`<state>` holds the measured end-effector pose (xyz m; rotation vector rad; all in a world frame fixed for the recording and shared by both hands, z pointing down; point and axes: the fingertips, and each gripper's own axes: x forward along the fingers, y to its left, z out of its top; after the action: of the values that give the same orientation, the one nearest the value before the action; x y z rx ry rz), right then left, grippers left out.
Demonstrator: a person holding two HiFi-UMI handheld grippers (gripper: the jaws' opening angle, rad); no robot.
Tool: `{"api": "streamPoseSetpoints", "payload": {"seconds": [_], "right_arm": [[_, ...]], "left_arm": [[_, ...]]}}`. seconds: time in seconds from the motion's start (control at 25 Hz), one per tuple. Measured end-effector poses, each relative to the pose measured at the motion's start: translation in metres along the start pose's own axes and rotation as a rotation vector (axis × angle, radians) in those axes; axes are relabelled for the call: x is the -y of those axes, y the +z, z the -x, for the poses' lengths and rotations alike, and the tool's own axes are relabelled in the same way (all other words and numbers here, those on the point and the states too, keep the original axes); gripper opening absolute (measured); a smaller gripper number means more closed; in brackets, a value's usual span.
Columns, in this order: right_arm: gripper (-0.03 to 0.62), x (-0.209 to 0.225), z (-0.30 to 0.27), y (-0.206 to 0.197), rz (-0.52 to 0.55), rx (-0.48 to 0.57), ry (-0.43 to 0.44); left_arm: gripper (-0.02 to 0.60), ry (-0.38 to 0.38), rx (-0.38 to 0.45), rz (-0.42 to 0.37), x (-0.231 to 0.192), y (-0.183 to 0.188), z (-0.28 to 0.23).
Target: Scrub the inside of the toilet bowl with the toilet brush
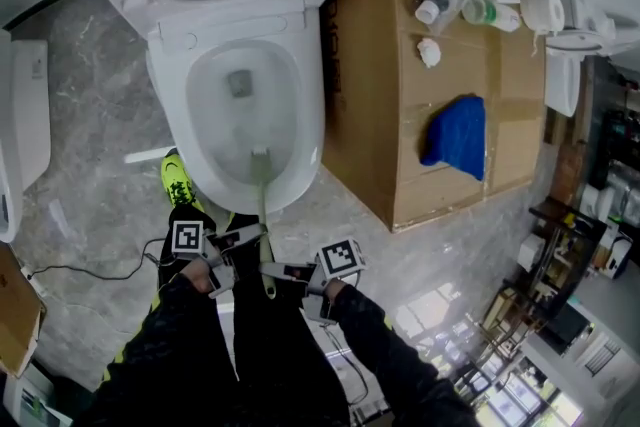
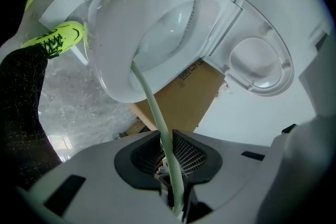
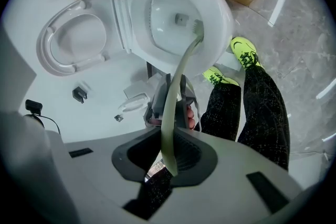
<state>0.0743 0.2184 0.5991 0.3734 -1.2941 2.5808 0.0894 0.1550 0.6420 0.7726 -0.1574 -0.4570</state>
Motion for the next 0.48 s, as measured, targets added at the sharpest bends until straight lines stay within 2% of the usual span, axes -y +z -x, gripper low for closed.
{"api": "streamPoseSetpoints", "payload": {"seconds": [0.48], "right_arm": [[0.067,-0.007,-0.042,-0.004,-0.010,-0.037,0.075]], "left_arm": [[0.063,0.051,0.035,-0.019,0.008,0.017,0.039]]}}
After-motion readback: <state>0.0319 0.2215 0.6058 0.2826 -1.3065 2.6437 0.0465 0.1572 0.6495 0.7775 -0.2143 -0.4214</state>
